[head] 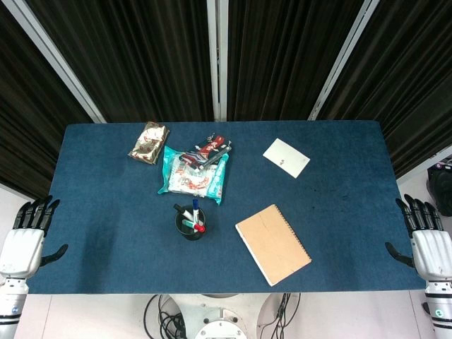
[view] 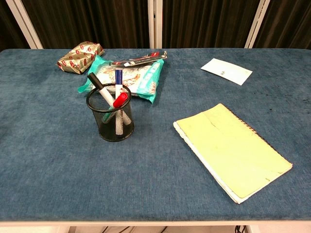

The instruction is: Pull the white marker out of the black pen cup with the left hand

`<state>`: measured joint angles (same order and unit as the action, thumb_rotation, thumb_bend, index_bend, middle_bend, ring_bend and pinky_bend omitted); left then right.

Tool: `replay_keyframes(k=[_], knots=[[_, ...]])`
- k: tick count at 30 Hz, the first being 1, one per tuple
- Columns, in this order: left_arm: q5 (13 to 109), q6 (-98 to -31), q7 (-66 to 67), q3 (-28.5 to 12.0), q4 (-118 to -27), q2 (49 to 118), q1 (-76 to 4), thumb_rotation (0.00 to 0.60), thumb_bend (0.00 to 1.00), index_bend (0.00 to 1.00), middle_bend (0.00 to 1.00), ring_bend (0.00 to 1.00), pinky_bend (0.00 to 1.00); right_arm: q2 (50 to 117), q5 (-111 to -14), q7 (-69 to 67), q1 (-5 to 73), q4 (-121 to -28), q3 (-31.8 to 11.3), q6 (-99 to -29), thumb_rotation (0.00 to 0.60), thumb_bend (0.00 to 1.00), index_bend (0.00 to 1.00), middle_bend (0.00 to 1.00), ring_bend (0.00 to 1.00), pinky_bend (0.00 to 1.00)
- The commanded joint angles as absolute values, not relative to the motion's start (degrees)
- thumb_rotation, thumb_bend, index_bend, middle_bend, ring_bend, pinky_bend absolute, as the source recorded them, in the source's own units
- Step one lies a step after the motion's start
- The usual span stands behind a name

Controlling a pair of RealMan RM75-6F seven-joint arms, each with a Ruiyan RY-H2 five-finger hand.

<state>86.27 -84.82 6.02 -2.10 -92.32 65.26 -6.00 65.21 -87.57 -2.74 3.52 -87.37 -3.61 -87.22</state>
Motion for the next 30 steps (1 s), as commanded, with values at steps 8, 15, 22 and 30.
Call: replay_keyframes(k=[8, 15, 22, 30], knots=[[87.10, -85.45, 5.54, -1.72, -92.58, 65.12, -5.67, 0.600, 0.18, 0.02, 0.00, 0.00, 0.01, 65.05, -88.36, -4.18, 3.27, -86.67, -3.24, -87.69, 0.600, 0.14, 0.00, 0.00, 0.00, 0.00], [88.50, -83.82, 5.88, -1.78, -95.84, 62.98, -7.19, 0.600, 0.18, 0.02, 0.00, 0.00, 0.07, 64.59, -88.06, -4.85, 3.05, -86.59, -3.40, -87.87, 0.600, 0.14, 0.00, 0.00, 0.00, 0.00], [92.23, -78.73, 1.79, -3.84, -101.08, 58.29, -13.18, 0.600, 0.18, 0.05, 0.01, 0.00, 0.11, 64.34, -87.66, -4.43, 3.17, -87.22, -3.55, -87.42, 0.600, 0.14, 0.00, 0.00, 0.00, 0.00], [92.89, -68.84, -1.47, -7.36, -101.81, 58.86, -23.08, 0.600, 0.20, 0.12, 0.09, 0.02, 0.17, 63.72, -86.57, -4.41, 3.01, -88.31, -4.07, -87.34, 0.600, 0.14, 0.00, 0.00, 0.00, 0.00]])
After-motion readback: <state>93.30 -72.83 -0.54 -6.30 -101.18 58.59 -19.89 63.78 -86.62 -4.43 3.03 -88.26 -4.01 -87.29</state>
